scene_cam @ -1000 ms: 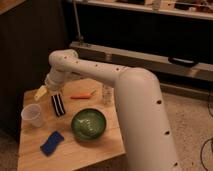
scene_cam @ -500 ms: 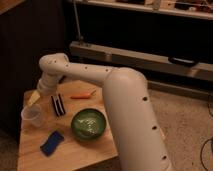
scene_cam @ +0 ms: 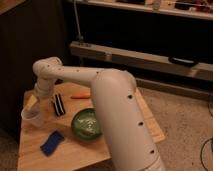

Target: Place the ceramic cup in the ceramic bowl

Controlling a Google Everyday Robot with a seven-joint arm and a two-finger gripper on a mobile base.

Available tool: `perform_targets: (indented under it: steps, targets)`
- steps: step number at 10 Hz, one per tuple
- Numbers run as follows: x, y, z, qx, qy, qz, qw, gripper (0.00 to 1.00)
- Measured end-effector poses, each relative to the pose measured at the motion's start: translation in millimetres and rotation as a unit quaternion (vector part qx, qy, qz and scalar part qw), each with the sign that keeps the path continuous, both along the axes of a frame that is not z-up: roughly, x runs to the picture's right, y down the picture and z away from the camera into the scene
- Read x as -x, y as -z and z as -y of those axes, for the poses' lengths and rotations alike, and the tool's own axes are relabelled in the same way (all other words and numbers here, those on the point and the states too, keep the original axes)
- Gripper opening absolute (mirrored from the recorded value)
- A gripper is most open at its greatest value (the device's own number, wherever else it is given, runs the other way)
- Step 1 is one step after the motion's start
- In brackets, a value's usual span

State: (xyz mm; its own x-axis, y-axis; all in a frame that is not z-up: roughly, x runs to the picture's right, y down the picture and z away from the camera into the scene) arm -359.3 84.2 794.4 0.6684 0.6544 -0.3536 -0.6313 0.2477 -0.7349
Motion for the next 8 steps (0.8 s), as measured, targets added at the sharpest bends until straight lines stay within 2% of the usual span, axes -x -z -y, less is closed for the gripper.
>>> perform_targets:
  steps: [3,6,8]
  targets:
    - [4,-8.5,-8,-0.002,0.011,-0.004,0.9999,0.80]
    - [9,-21.7,-19,-0.024,0.034,0.009,0.9991,0.80]
    - [13,-29.0,-26,-0.036,0.049,0.006,0.9981,0.80]
